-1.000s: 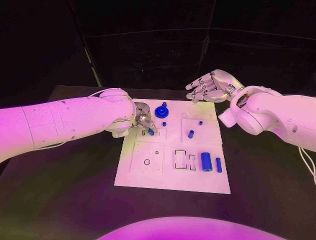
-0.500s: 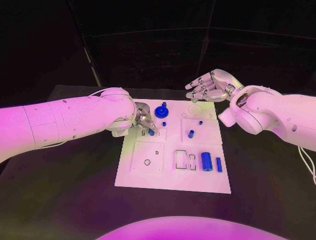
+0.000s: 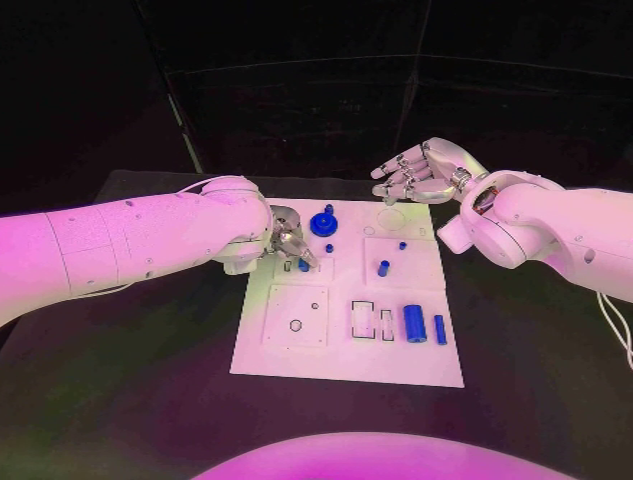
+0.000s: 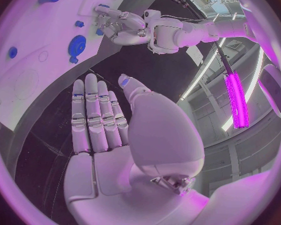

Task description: Assemble the parts on the task board

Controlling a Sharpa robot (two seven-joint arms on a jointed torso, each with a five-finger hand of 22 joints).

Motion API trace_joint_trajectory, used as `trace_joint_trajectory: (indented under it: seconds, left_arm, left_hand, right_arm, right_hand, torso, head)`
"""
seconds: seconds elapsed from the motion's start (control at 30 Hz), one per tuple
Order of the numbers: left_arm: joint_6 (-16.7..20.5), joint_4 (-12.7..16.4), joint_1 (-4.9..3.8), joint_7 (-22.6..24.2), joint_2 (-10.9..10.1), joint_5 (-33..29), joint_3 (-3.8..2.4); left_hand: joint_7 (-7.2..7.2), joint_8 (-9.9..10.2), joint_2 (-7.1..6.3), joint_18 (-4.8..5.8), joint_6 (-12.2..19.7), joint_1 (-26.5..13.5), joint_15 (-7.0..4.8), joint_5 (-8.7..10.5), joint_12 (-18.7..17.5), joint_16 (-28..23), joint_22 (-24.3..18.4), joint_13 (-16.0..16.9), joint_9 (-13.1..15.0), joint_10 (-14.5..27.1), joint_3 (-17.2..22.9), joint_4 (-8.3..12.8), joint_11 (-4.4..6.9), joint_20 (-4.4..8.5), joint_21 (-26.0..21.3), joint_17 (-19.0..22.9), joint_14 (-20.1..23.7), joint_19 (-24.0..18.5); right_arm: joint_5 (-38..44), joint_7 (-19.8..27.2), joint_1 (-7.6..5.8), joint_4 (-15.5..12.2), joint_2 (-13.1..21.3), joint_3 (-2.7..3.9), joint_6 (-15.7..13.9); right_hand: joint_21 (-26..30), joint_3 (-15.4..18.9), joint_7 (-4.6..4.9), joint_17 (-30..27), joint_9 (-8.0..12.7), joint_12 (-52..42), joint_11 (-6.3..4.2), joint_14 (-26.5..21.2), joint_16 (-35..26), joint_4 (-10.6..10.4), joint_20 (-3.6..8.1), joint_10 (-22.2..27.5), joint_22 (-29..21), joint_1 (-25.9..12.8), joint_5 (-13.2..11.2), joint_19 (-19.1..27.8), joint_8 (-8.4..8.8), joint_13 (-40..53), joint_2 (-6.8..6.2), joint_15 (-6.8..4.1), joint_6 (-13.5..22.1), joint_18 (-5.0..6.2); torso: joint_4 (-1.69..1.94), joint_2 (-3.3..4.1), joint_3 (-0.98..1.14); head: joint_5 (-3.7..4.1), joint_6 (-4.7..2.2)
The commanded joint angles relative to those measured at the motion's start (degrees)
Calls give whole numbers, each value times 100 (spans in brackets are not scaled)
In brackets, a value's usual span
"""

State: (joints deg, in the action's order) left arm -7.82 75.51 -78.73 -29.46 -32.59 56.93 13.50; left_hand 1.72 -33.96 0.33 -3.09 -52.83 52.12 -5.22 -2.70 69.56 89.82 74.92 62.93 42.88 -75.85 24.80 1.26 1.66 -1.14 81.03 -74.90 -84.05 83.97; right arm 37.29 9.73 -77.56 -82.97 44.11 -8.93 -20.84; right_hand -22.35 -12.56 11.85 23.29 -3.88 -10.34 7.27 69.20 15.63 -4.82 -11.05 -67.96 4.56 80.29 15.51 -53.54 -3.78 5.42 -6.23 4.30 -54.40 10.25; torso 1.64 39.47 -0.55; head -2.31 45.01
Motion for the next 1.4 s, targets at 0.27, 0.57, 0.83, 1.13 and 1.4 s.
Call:
trace_joint_trajectory:
  seconds: [0.27, 0.57, 0.83, 1.13, 1.4]
  left_arm:
    - [-34, -36, 19, -15, 25, 12, 13]
    - [36, -75, 19, -11, 34, 12, 13]
    - [68, -81, 20, -9, 28, 12, 13]
    - [99, -63, 22, -10, -3, 13, 13]
    - [143, 138, -22, -18, -258, 14, -2]
  left_hand:
    - [25, -43, -32, 19, -26, -203, -32, 0, -4, 18, 27, -2, 33, 14, -187, -158, 37, 58, -29, -1510, -595, 219]
    - [17, -82, -109, 21, -33, -410, -34, 0, 4, 18, 38, -4, 65, 14, -505, -372, 44, 60, -27, -1510, -595, 222]
    - [0, -112, -174, 22, -35, -509, -46, 0, 14, 18, 51, -2, 90, 10, -835, -529, 57, 69, -25, -1510, -595, 226]
    - [-9, -130, -190, 23, -35, -487, -53, -1, 20, 18, 60, 0, 103, 7, -1009, -579, 64, 76, -22, -1510, -595, 229]
    - [-12, -137, -199, 16, -28, -447, -57, 0, 8, 18, 26, -19, 111, 17, -1124, -599, 68, 80, -46, -1510, -595, 221]
  right_arm:
    - [-24, 30, -10, 12, -21, 3, 49]
    - [-24, 37, -9, 20, -28, 3, 48]
    - [-24, 35, -9, 24, -29, 3, 59]
    - [-43, 36, -8, 34, -33, 2, 73]
    - [-51, 43, -7, 57, -34, 2, 82]
  right_hand:
    - [39, 0, -10, -9, -4, 19, 7, -44, 25, -33, -22, 36, -11, -58, -40, -5, -19, -7, 4, -9, 38, 23]
    - [43, 4, -9, -10, -4, 18, 9, -46, 28, -42, -24, 38, -12, -69, -46, -6, -20, -8, 5, -8, 39, 23]
    - [60, 23, -5, -15, -3, 19, 16, -63, 30, -62, -29, 57, -19, -99, -56, -4, -18, -12, -3, 1, 49, 22]
    - [65, 27, -3, -16, -3, 20, 18, -69, 30, -66, -31, 63, -21, -105, -57, -2, -18, -13, -4, 3, 52, 22]
    - [69, 29, -2, -17, -3, 21, 20, -73, 29, -70, -32, 67, -22, -108, -58, -1, -17, -14, -3, 5, 54, 21]
  torso:
    - [-2, 5, 3]
    - [0, -1, 2]
    - [-1, 0, 3]
    - [2, -2, 0]
    - [5, -5, -1]
  head:
    - [0, -1]
    - [6, 3]
    - [10, 10]
    - [18, 6]
    - [35, -11]
